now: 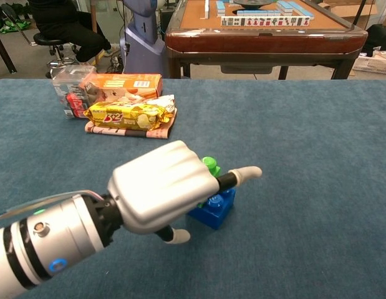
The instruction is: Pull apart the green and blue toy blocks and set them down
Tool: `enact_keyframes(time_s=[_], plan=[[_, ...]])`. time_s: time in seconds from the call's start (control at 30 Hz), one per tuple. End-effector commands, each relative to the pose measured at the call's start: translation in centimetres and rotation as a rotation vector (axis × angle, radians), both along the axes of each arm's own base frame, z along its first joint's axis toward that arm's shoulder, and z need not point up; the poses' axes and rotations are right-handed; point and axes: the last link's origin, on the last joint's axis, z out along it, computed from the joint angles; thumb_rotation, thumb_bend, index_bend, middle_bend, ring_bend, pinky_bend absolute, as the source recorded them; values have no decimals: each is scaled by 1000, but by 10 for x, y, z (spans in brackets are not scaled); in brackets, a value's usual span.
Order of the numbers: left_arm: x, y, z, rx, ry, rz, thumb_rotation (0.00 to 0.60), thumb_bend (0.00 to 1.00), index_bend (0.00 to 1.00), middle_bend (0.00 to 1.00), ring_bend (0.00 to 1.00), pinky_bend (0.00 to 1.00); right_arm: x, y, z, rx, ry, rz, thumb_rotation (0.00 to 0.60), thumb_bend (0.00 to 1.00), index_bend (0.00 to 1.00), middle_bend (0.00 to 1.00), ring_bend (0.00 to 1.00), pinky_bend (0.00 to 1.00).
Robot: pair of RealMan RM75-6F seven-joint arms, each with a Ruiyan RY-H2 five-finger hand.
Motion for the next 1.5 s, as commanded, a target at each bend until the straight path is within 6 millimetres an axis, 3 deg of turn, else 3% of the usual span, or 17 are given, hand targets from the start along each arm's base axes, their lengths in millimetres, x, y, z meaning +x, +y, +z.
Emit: enact_keyframes(time_s=[0.03,0.23,0.47,0.67,1.0,1.5], plan=[[-11,15,30,-23,88,102,600,0,59,987,895,1000,1,-1,-1,5,-1,3,600,0,179,285,307,424],[-6,35,54,-59,122,140,600,0,73,986,894,1000,6,-5,-1,6,7,18,600,0,181,285,306,424],[5,55,66,-142,84,248,600,0,173,986,894,1000,10,-6,2,4,10,23,600,0,181,285,307,424],[20,57,64,-245,46,329,600,0,238,987,895,1000,10,-7,2,7,9,20,600,0,183,285,306,424],[46,73,56,-287,10,418,600,0,241,988,896,1000,9,-8,2,12,3,17,600,0,188,286,307,424],[60,81,39,-344,32,541,600,0,261,998,905,1000,4,-7,0,15,-6,11,600,0,188,286,306,424]])
